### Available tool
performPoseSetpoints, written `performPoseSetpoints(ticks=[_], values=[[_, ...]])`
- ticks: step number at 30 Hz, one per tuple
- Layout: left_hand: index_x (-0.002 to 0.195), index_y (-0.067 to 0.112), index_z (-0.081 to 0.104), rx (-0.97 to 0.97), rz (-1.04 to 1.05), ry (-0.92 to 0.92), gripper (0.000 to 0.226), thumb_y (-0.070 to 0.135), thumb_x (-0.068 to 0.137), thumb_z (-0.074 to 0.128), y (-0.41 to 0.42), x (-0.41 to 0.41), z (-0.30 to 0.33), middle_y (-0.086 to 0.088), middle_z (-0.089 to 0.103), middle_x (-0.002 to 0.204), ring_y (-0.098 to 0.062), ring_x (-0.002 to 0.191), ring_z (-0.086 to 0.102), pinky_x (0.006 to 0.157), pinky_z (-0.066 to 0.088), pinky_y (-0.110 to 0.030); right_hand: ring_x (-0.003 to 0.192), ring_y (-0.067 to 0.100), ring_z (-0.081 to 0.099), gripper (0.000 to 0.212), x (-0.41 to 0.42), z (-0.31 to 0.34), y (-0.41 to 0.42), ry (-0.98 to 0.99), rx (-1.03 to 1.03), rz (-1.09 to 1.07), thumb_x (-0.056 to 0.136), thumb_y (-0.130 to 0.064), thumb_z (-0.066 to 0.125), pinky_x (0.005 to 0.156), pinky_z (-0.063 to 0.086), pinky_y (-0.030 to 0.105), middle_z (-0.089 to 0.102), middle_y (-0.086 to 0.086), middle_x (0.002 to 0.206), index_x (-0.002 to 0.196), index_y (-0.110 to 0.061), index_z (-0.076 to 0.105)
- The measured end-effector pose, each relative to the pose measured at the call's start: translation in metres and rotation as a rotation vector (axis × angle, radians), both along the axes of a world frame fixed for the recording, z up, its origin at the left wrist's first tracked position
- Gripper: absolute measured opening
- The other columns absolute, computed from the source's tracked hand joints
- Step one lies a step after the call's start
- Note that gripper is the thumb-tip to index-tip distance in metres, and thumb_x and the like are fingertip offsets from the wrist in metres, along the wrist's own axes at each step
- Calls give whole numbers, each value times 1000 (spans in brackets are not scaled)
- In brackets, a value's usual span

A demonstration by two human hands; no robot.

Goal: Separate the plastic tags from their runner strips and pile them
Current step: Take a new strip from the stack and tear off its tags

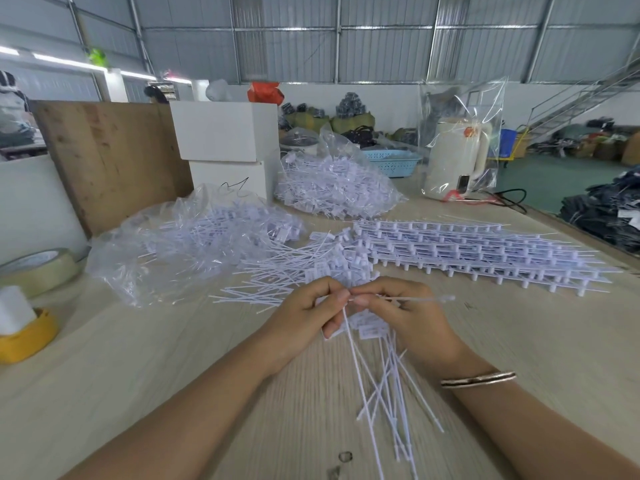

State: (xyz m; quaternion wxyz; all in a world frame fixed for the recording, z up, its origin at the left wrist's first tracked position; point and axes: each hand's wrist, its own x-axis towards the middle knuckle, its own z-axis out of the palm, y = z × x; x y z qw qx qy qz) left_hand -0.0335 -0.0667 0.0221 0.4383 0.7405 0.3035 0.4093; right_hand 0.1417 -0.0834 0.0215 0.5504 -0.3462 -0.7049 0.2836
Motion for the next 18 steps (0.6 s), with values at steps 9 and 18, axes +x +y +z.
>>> performPoseSetpoints(ticks=[9, 18], values=[[79, 14, 53, 96, -22, -9, 19, 12, 97, 46, -2, 4, 2, 10, 48, 51, -2, 50, 44, 62, 39, -6, 62, 1, 61, 12, -2, 3, -2, 97, -46, 17, 76, -21, 62, 61, 45, 11, 72, -4, 71, 78, -20, 74], [88, 16, 67, -51, 181, -157, 15, 16, 94, 54, 22, -18, -2, 8, 53, 53, -7, 44, 44, 47, 38, -13, 56, -3, 52, 18, 12, 8, 0, 49, -23, -207, 83, -1, 62, 57, 39, 8, 66, -4, 66, 82, -14, 73]])
